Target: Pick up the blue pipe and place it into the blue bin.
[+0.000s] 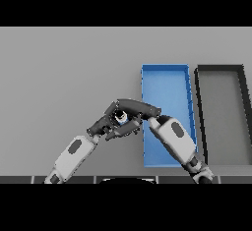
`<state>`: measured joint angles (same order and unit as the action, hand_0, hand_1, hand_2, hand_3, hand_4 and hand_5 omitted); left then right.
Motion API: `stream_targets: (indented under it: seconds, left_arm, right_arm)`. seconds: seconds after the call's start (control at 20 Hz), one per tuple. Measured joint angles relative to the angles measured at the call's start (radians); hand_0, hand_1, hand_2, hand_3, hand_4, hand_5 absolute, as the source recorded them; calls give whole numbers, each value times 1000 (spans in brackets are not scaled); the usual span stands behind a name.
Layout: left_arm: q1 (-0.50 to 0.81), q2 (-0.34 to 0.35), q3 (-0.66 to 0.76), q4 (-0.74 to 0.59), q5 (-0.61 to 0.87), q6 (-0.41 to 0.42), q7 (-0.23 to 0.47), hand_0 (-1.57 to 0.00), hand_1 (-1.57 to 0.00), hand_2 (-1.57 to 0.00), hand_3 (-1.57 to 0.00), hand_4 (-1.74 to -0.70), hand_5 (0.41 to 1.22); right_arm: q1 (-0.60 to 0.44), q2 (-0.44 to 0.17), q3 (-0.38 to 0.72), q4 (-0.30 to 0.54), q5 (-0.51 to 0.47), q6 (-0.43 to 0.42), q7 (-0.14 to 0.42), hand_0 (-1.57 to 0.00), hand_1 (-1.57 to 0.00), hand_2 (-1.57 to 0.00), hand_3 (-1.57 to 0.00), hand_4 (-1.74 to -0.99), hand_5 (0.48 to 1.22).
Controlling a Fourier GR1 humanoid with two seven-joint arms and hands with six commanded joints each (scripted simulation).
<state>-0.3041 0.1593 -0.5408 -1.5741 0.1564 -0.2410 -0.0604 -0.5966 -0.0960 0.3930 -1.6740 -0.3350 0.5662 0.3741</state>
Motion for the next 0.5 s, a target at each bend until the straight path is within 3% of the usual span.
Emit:
stream_targets:
  seconds: [0.05,0.15,0.3,0.35,0.4,0.45,0.5]
  left_arm:
    - [8,3,-2,-5,8,-11,-7,-1394,-1386,-1381,-550,-1714,1212]
    - [-7,-4,-9,20,-18,0,-39,-1458,-1453,-1449,-591,-1724,1215]
    - [-11,21,-24,9,-33,2,-41,-1513,-1423,-1509,-510,-1732,1218]
    - [-19,26,-22,15,-32,8,-39,-1499,-1356,-1521,-505,-1734,1219]
    - [-19,22,-31,17,-31,13,-43,-1426,-1220,-1350,-531,-1637,1219]
    - [-22,30,-35,11,-34,5,-55,-1407,-1190,-1242,-518,-1544,1219]
    - [-26,45,-35,13,-42,-6,-58,-1224,-1003,-1024,-416,-1437,1220]
  right_arm:
    - [20,-2,7,-14,17,4,-40,-1388,-1391,-1391,-1328,-1458,957]
    - [32,-4,11,-29,66,6,-49,-1454,-1456,-1456,-1415,-1459,1052]
    - [58,-3,7,-55,104,35,-77,-1511,-1512,-1512,-1491,-1471,1135]
    - [48,10,-6,-39,105,40,-61,-1523,-1524,-1524,-1507,-1473,1152]
    - [55,16,-15,-43,87,50,-40,-1533,-1533,-1533,-1520,-1474,1166]
    - [57,26,-21,-49,61,59,-22,-1540,-1541,-1541,-1530,-1477,1177]
    - [60,40,-19,-49,80,58,-18,-1546,-1547,-1547,-1538,-1478,1186]
